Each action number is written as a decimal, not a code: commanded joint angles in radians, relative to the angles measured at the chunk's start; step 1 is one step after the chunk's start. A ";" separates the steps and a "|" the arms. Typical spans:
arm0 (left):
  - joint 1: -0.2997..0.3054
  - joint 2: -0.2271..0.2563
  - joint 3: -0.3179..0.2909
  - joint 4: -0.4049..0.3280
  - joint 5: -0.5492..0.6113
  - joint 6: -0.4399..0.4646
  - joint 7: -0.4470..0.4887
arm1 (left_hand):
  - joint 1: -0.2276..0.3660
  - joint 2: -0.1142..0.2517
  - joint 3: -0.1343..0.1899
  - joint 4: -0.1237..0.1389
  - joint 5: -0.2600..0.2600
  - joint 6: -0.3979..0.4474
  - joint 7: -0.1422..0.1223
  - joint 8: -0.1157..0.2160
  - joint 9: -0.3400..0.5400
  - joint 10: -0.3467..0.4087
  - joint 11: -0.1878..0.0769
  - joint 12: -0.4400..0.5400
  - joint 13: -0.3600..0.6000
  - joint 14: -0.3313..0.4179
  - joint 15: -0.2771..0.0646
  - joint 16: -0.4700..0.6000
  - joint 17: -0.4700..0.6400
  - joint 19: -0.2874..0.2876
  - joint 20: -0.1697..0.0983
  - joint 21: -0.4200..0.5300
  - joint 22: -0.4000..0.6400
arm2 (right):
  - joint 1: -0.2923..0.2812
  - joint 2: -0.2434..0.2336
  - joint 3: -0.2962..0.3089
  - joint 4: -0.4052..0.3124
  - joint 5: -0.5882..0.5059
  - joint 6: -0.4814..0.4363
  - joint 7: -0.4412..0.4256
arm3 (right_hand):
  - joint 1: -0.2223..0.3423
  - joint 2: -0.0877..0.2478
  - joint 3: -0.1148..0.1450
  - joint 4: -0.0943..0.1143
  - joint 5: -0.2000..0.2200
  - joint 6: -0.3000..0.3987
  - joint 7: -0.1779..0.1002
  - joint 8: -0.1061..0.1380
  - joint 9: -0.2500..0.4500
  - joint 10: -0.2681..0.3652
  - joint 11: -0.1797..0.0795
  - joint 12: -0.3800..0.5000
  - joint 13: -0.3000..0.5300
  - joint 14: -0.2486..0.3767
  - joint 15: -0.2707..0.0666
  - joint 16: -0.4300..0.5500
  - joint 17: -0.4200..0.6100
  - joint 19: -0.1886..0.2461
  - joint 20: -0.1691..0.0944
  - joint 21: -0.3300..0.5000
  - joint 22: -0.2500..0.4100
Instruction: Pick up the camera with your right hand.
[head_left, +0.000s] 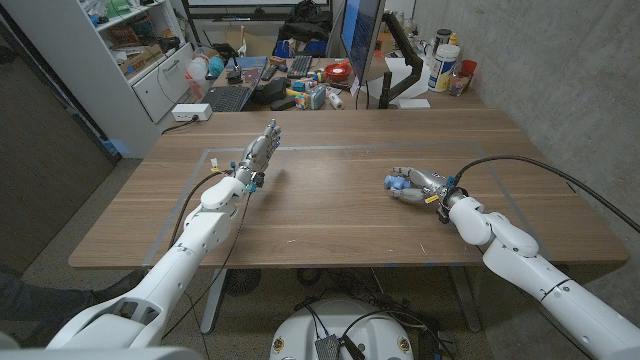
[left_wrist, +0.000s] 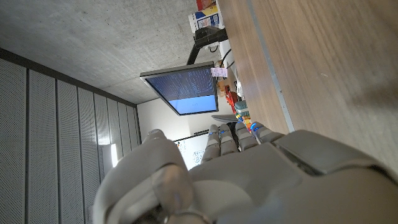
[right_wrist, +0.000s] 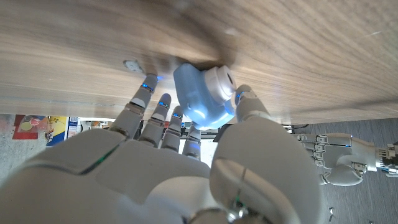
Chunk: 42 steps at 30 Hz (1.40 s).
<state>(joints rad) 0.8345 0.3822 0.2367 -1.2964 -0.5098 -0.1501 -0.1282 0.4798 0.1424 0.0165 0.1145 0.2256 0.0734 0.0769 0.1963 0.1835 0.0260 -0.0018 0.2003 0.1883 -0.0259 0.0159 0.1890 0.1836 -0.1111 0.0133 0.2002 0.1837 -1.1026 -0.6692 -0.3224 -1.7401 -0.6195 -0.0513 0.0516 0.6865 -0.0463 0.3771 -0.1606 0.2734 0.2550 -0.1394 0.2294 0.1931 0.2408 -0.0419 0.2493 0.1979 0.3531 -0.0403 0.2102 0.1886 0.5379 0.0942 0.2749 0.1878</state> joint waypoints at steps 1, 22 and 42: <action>0.006 0.001 -0.004 -0.013 -0.004 0.004 0.006 | 0.003 0.003 0.000 0.004 0.002 0.007 -0.003 0.003 0.003 0.000 -0.005 0.004 0.005 0.006 0.008 0.003 0.004 -0.002 0.004 0.006 0.002 | 0.008 0.005 -0.004 0.048 0.009 0.044 -0.043 | 0.042 0.003 0.017 -0.002 0.008 0.052 -0.010 0.014 0.005 0.039 -0.003 0.015 0.001 0.044 -0.019 0.011 0.006 0.069 -0.029 0.022 0.003; 0.015 -0.004 -0.009 -0.016 -0.014 0.001 0.008 | 0.003 0.003 0.000 0.005 0.002 0.009 -0.005 0.003 0.003 -0.002 -0.005 0.003 0.005 0.007 0.007 0.003 0.004 -0.002 0.007 0.006 0.002 | 0.004 0.013 -0.001 0.067 0.017 0.075 -0.082 | 0.166 0.039 0.053 0.005 0.001 0.261 -0.045 0.051 0.008 0.201 -0.029 0.062 0.000 0.224 -0.097 0.039 0.019 0.256 -0.173 0.068 0.003; 0.005 -0.010 -0.008 0.007 -0.018 -0.002 0.001 | 0.003 0.002 0.000 0.004 0.002 0.011 -0.005 0.004 0.004 -0.003 -0.005 0.003 0.005 0.008 0.007 0.003 0.004 -0.001 0.007 0.007 0.002 | 0.004 0.018 0.015 0.055 0.026 0.092 -0.100 | 0.191 0.052 0.054 0.009 -0.010 0.310 -0.050 0.058 0.011 0.234 -0.034 0.070 0.000 0.261 -0.104 0.042 0.026 0.285 -0.190 0.078 0.006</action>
<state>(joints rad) 0.8482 0.3767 0.2289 -1.3082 -0.5241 -0.1485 -0.1196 0.4798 0.1424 0.0164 0.1144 0.2256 0.0788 0.0712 0.1963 0.1835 0.0205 -0.0074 0.2003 0.1883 -0.0259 0.0159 0.1890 0.1836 -0.1076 0.0167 0.2002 0.1836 -1.0973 -0.6554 -0.3171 -1.6752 -0.5998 0.0330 -0.0362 0.8701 0.0039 0.4270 -0.1533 0.2693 0.5558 -0.1912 0.2844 0.2033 0.4668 -0.0807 0.3136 0.1953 0.6025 -0.0592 0.2484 0.2124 0.6893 0.0139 0.3461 0.1890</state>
